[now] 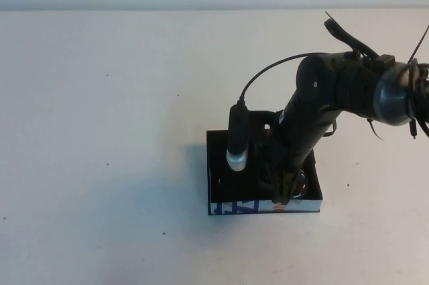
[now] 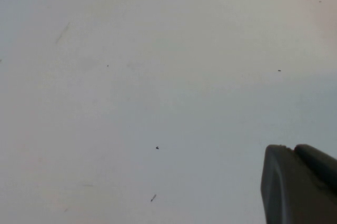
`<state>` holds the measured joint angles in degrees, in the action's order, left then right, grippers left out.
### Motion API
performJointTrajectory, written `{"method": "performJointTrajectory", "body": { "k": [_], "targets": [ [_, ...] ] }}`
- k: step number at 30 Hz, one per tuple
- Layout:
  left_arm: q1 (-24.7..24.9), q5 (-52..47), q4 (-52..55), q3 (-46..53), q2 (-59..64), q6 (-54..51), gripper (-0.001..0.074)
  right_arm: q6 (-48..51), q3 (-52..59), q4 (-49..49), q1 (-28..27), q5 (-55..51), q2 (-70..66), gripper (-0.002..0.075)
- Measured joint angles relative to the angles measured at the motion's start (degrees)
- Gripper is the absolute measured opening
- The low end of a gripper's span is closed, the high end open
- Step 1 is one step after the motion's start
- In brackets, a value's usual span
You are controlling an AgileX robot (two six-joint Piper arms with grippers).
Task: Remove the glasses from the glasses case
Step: Pick up the glasses from the glasses case
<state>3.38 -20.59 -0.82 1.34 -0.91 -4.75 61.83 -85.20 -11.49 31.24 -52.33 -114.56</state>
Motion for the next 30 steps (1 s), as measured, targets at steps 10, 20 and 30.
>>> {"method": "performJointTrajectory", "body": {
  "k": [10,20,30],
  "targets": [
    [0.0,0.0,0.0,0.0,0.0,0.0,-0.0005,0.0,-0.09,-0.79,0.0,0.61,-0.27,0.0155],
    [0.0,0.0,0.0,0.0,0.0,0.0,-0.0005,-5.73,-10.56,0.98,0.0,-12.35,-0.95,0.0016],
    [0.0,0.0,0.0,0.0,0.0,0.0,-0.0004,-36.36,-15.31,2.92,-7.18,-17.45,6.77,0.0015]
  ]
}}
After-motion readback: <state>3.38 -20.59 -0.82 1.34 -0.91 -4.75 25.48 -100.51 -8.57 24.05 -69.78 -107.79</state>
